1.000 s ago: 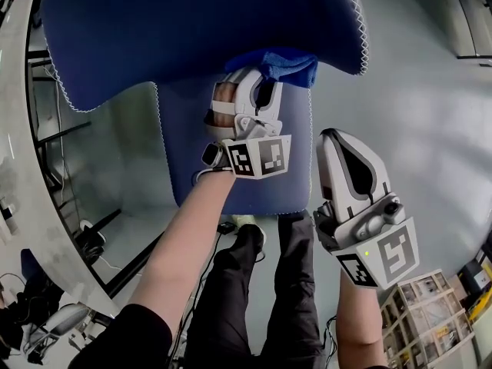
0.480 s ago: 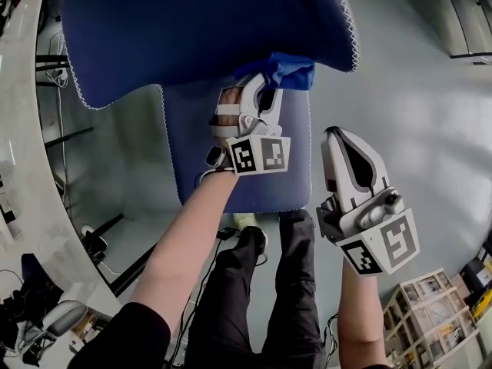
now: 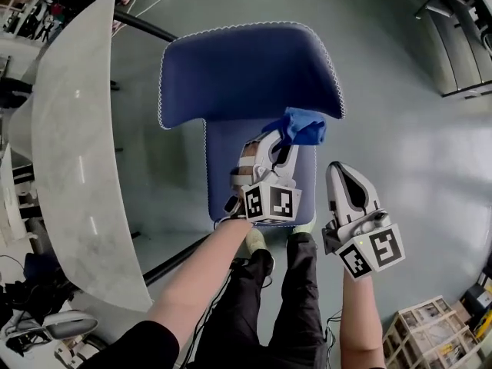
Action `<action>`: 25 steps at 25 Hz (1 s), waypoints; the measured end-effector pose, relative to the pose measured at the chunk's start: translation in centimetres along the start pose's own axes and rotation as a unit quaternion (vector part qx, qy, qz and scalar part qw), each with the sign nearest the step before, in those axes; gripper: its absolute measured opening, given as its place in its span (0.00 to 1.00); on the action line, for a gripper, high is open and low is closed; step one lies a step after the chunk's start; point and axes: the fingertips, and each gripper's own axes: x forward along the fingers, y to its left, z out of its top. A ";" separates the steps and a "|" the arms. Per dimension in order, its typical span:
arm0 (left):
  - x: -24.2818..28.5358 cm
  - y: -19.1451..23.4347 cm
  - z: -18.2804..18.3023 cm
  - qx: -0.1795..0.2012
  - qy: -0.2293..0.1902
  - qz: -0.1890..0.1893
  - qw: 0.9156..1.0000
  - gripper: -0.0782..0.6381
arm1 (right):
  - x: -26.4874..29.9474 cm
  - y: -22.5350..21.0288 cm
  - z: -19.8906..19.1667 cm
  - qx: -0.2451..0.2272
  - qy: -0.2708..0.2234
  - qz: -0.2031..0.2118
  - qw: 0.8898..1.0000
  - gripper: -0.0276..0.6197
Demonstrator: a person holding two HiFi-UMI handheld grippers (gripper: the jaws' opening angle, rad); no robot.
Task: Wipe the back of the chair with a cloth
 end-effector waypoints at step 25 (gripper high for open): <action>-27.0 11.6 24.6 -0.236 -0.050 -0.039 0.970 0.19 | -7.8 17.9 20.7 -0.094 0.003 0.009 0.996 0.06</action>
